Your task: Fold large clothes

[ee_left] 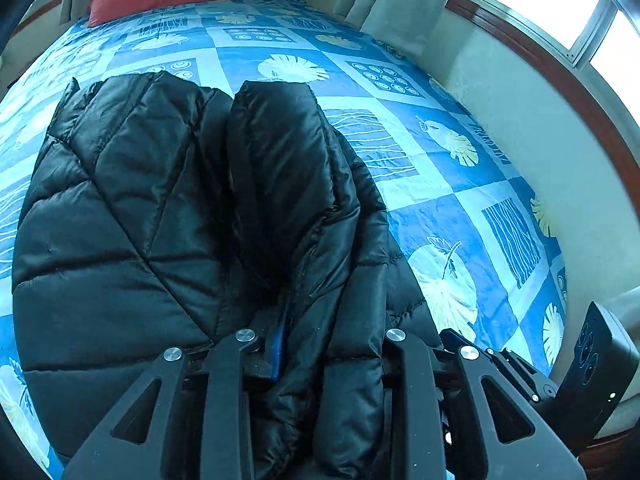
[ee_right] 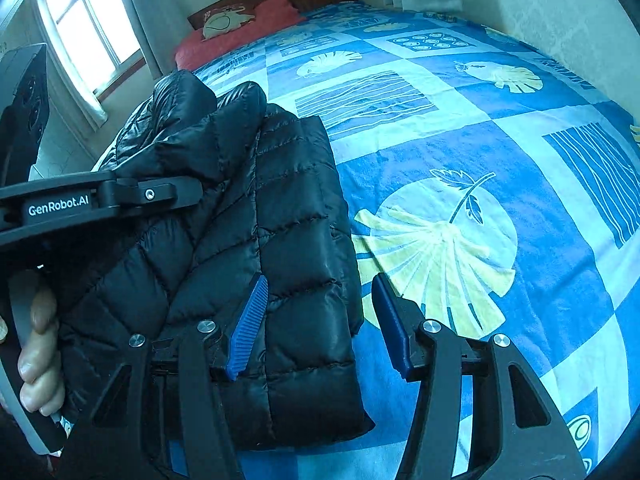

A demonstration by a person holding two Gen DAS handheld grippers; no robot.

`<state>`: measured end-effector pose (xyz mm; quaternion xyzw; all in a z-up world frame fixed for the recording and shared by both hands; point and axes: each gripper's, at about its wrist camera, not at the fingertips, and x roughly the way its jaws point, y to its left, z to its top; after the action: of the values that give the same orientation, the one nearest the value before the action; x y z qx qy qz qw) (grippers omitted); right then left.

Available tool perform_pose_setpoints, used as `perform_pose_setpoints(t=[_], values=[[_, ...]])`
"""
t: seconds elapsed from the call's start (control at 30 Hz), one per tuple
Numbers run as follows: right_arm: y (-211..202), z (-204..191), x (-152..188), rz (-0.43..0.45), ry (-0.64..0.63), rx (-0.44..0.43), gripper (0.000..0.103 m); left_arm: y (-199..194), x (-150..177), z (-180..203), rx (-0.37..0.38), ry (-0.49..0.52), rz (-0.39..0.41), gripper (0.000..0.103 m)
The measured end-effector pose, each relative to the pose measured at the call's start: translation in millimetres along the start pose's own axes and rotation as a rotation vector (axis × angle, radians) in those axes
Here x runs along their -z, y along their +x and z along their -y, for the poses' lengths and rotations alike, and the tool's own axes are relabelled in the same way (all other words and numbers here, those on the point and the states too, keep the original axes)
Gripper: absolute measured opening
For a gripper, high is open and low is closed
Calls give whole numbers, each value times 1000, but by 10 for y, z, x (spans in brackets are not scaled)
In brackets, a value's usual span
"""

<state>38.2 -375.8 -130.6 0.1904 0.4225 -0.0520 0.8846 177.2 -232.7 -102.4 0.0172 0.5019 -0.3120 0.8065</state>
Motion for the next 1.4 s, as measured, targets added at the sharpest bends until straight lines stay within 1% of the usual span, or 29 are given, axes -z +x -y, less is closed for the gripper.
perform_pose_setpoints(t=[0.23,0.47,0.6,0.67,0.73,0.87,1.0,1.1,1.2,1.3,1.4], values=[[-84,16,29,7,1,8,55,-38,3,113,1,0,15,37],[-117,115,52,10,24,17,55,-83,15,218,-42,25,24,40],[-131,125,57,13,25,18,55,-155,8,339,-68,57,45,48],[-137,131,61,13,27,18,55,-176,12,416,-100,85,55,49],[-150,139,67,15,29,19,55,-183,15,445,-116,99,60,50],[-208,149,64,20,27,27,55,-198,20,443,-127,101,67,50],[-307,173,50,37,28,41,55,-236,30,502,-146,111,73,53],[-365,213,47,46,37,51,55,-275,35,585,-135,120,80,56],[-410,271,50,51,47,59,55,-313,50,687,-154,140,92,61],[-459,312,61,53,56,70,55,-368,69,776,-172,158,94,61],[-492,332,68,57,57,76,55,-494,79,878,-156,161,108,62]])
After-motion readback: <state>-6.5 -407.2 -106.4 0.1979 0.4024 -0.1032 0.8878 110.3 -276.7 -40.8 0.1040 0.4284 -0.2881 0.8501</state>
